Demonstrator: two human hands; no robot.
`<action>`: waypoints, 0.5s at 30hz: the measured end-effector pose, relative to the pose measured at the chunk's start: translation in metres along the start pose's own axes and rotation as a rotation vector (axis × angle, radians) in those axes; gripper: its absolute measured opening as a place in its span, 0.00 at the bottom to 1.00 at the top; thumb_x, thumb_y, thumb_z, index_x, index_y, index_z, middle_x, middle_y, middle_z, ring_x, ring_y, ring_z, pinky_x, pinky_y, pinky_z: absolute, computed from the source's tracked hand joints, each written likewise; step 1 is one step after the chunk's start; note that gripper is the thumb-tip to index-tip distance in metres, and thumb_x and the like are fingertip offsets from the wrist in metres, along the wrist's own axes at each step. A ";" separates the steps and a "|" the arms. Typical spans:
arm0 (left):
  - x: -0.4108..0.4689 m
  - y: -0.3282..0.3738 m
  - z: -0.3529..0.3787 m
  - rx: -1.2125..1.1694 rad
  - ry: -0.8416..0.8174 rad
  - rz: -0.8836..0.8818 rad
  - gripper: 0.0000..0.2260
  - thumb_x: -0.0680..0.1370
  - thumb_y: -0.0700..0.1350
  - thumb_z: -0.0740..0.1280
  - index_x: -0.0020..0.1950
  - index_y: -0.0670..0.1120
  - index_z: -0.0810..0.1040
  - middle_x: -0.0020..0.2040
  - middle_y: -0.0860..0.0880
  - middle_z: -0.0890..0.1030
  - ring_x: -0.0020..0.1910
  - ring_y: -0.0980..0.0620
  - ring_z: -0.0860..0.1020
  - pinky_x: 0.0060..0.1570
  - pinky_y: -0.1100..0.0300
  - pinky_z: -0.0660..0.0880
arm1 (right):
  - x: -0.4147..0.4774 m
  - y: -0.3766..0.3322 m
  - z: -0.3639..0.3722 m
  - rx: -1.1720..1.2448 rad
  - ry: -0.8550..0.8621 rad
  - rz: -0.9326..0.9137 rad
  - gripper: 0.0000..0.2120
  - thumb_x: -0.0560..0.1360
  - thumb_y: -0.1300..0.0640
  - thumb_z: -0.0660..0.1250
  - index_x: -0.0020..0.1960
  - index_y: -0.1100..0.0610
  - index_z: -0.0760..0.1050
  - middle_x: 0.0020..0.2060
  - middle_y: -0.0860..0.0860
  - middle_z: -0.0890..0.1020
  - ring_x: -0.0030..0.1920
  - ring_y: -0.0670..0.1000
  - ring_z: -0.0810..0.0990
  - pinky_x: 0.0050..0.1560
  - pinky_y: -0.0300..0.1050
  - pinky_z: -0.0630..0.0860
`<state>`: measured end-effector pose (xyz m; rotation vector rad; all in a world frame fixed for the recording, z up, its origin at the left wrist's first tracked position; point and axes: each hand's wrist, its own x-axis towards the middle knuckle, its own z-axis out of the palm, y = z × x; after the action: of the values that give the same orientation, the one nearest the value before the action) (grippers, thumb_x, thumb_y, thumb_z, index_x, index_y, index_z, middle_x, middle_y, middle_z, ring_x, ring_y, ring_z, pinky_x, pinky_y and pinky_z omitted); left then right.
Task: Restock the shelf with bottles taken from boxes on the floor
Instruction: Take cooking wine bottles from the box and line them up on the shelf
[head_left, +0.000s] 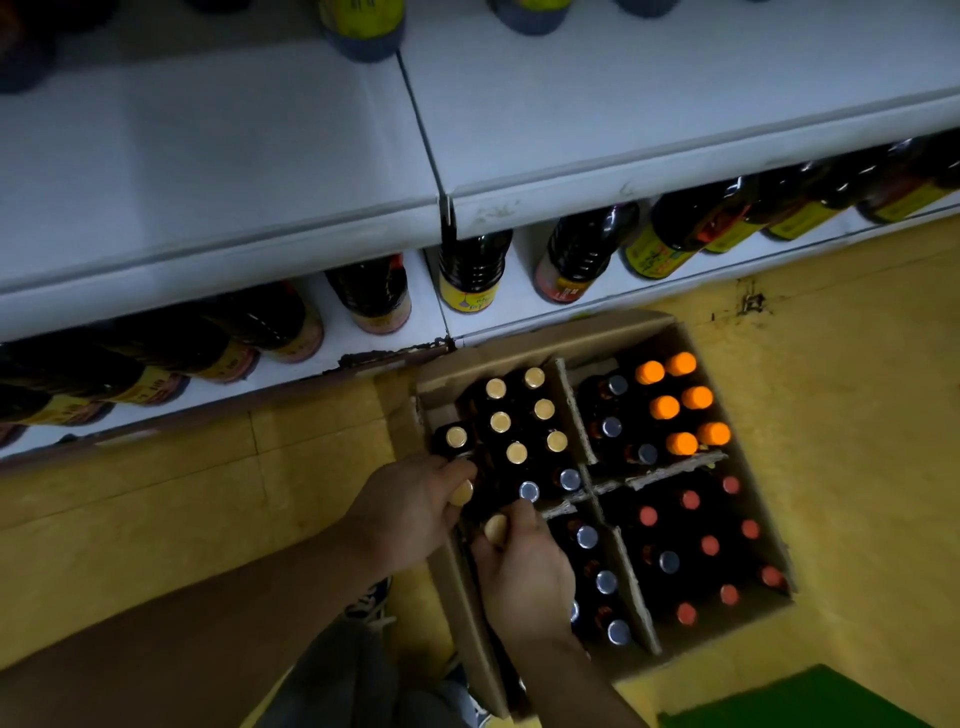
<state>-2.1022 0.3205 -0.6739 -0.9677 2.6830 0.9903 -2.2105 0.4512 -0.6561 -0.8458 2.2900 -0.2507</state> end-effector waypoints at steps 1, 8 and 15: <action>-0.004 0.007 -0.010 -0.001 0.005 -0.010 0.14 0.78 0.47 0.68 0.63 0.52 0.77 0.50 0.50 0.81 0.53 0.47 0.79 0.44 0.53 0.77 | -0.007 -0.005 -0.011 0.004 0.000 -0.003 0.12 0.79 0.47 0.65 0.58 0.51 0.70 0.53 0.48 0.79 0.53 0.55 0.81 0.42 0.46 0.68; -0.033 0.066 -0.088 -0.012 0.037 -0.019 0.15 0.81 0.50 0.66 0.68 0.54 0.75 0.55 0.52 0.81 0.54 0.50 0.78 0.44 0.59 0.71 | -0.057 -0.038 -0.098 -0.015 -0.001 -0.035 0.12 0.79 0.44 0.63 0.59 0.48 0.68 0.52 0.45 0.79 0.53 0.51 0.80 0.44 0.45 0.69; -0.067 0.135 -0.178 -0.059 0.099 -0.019 0.17 0.80 0.52 0.66 0.68 0.58 0.74 0.57 0.55 0.79 0.56 0.54 0.77 0.51 0.58 0.76 | -0.111 -0.074 -0.200 0.040 0.081 -0.062 0.13 0.78 0.43 0.66 0.60 0.42 0.69 0.52 0.43 0.78 0.54 0.45 0.79 0.55 0.43 0.76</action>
<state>-2.1132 0.3238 -0.4411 -1.0784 2.7330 1.0505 -2.2414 0.4543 -0.4181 -0.9025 2.3276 -0.3639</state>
